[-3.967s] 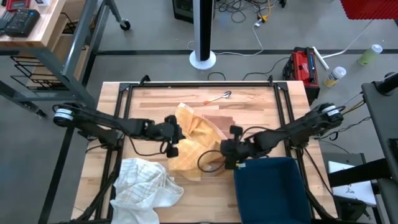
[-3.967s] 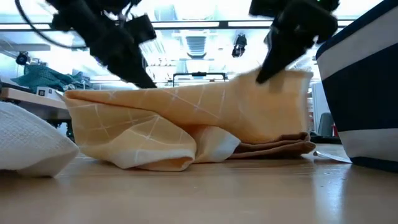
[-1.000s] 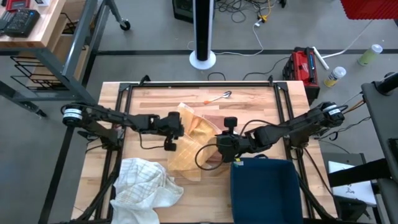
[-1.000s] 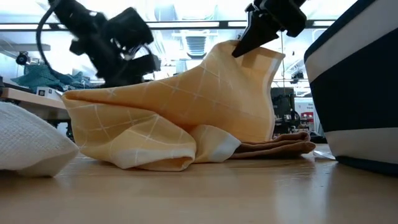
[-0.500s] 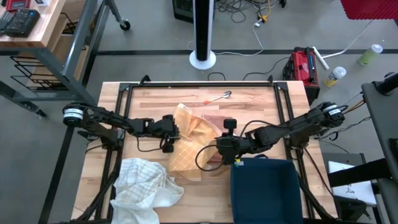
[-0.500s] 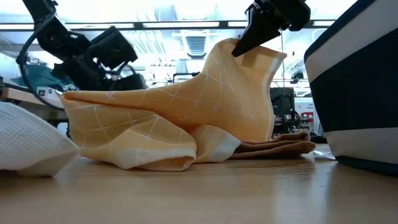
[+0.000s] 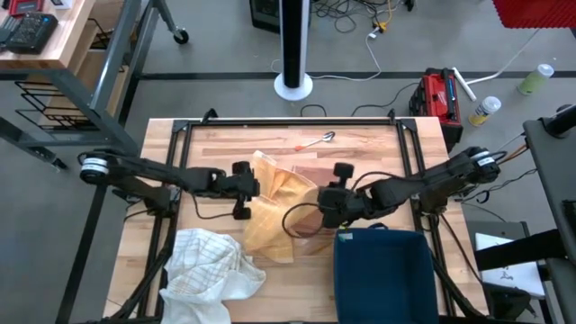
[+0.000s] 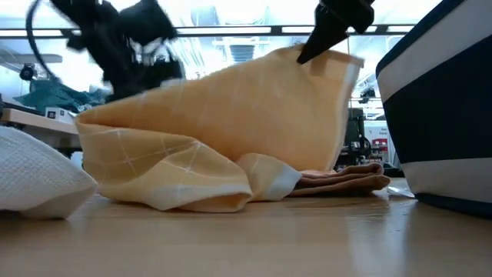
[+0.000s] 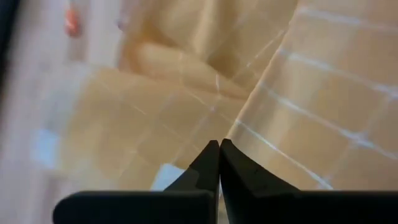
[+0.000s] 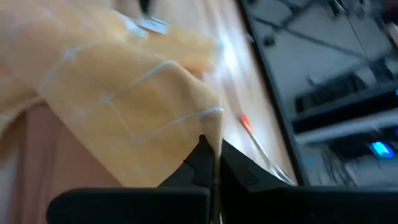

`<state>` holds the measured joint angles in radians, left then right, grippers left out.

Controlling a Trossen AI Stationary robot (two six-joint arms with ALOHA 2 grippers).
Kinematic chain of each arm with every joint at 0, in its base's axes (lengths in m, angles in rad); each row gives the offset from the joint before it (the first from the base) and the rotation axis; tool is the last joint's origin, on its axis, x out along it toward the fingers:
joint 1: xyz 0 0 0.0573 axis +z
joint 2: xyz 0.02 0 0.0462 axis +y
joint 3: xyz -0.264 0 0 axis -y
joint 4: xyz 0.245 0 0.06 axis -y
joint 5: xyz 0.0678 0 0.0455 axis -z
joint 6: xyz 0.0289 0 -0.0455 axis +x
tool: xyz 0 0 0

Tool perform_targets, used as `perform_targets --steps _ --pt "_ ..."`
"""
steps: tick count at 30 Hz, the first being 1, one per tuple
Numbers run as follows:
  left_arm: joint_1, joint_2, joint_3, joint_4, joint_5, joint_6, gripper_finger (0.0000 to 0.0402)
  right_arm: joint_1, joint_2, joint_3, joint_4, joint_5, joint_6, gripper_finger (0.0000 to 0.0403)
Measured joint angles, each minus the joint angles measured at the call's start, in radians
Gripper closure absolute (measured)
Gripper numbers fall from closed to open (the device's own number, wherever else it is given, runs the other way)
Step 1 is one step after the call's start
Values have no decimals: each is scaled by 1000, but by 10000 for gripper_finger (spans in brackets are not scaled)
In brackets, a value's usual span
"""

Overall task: Fold towel
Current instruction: Fold the yellow towel

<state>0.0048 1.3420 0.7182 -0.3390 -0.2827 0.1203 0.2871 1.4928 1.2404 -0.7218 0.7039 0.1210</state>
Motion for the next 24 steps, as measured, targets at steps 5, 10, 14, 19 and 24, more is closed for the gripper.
perform_targets --steps 5,10,14,19,24 --pt "-65 -125 167 -317 -259 -3 401 1 -22 108 -248 58 124 403" --pt "-145 -238 343 -416 -616 5 401 -16 -73 150 -314 157 88 403" --pt "-148 -265 438 -410 -582 40 401 -29 -101 188 -311 165 14 403" --pt "-125 -268 442 -338 -439 89 401 -29 -131 227 -169 307 -239 403" --pt "-114 -245 349 -173 -269 50 396 -27 -147 227 16 -7 -406 403"
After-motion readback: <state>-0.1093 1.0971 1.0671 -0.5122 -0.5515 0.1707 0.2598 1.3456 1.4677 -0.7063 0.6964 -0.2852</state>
